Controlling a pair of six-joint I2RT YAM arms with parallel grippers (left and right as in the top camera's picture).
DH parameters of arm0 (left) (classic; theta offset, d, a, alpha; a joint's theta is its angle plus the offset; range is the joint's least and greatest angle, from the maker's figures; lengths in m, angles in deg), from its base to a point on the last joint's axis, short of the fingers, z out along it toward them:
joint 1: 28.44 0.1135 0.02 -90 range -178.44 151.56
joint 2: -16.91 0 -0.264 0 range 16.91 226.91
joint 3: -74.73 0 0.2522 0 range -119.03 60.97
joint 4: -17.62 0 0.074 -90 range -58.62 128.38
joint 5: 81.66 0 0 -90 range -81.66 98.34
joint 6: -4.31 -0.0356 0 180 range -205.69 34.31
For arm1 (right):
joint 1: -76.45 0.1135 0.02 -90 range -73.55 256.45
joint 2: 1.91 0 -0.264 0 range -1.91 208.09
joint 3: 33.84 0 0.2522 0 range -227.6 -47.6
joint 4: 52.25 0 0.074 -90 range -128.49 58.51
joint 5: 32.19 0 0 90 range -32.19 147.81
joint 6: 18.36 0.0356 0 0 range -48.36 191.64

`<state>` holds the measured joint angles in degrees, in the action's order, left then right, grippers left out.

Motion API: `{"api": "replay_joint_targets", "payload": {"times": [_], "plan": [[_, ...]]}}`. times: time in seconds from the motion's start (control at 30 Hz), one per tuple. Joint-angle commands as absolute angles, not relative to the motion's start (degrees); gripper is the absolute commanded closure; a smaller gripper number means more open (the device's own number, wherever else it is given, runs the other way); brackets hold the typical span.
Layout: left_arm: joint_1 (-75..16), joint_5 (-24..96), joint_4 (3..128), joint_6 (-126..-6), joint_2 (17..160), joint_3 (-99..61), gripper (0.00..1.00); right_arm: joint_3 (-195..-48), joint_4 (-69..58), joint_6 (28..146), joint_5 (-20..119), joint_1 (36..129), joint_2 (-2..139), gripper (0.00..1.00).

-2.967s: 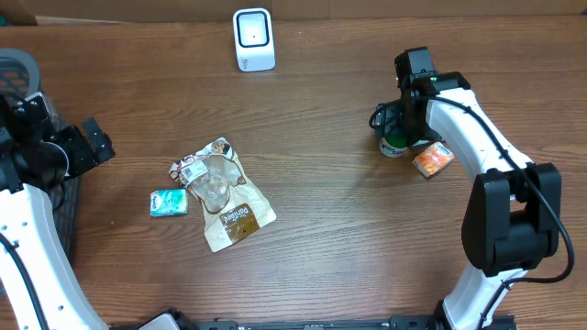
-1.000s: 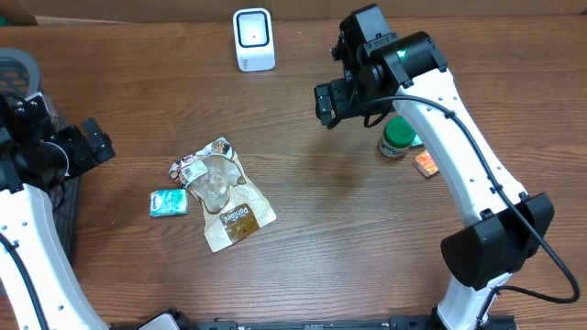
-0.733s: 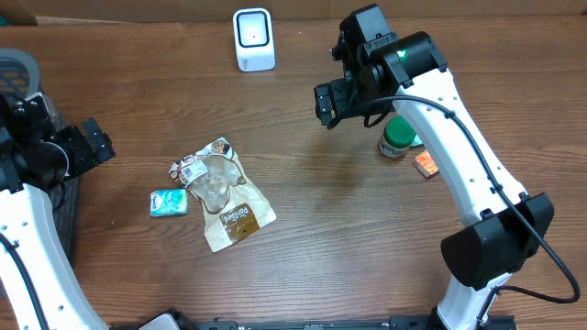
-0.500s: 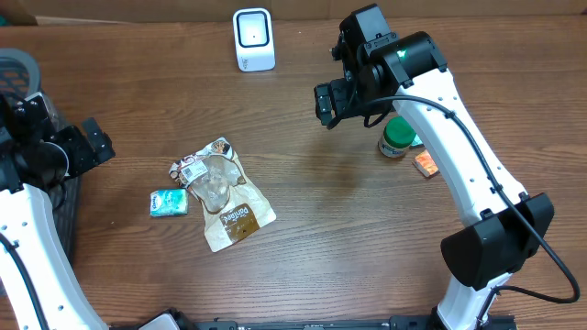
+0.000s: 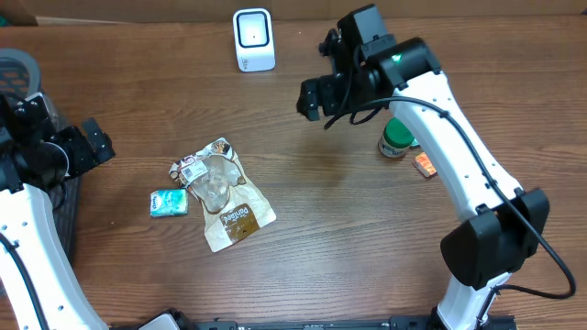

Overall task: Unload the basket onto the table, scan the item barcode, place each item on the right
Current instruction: 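Release the jar and move the right gripper left toward the snack bag, then grasp the clear snack bag with the right gripper and lift it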

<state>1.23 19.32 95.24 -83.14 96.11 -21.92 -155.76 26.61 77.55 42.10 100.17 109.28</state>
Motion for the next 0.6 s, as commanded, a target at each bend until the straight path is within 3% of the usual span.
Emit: {"api": "replay_joint_targets", "payload": {"times": [0.0,0.13,0.57], "plan": [[1.2,19.9,95.2,-84.4,96.0,-22.7,0.00,-147.5,20.3,77.2,30.0,101.9,109.9,0.03],[1.2,19.9,95.2,-84.4,96.0,-22.7,0.00,-139.1,10.5,77.6,24.2,105.8,112.7,0.03],[1.2,19.9,95.2,-84.4,96.0,-22.7,0.00,-138.7,-1.4,79.1,21.6,115.7,127.3,0.03]]}}
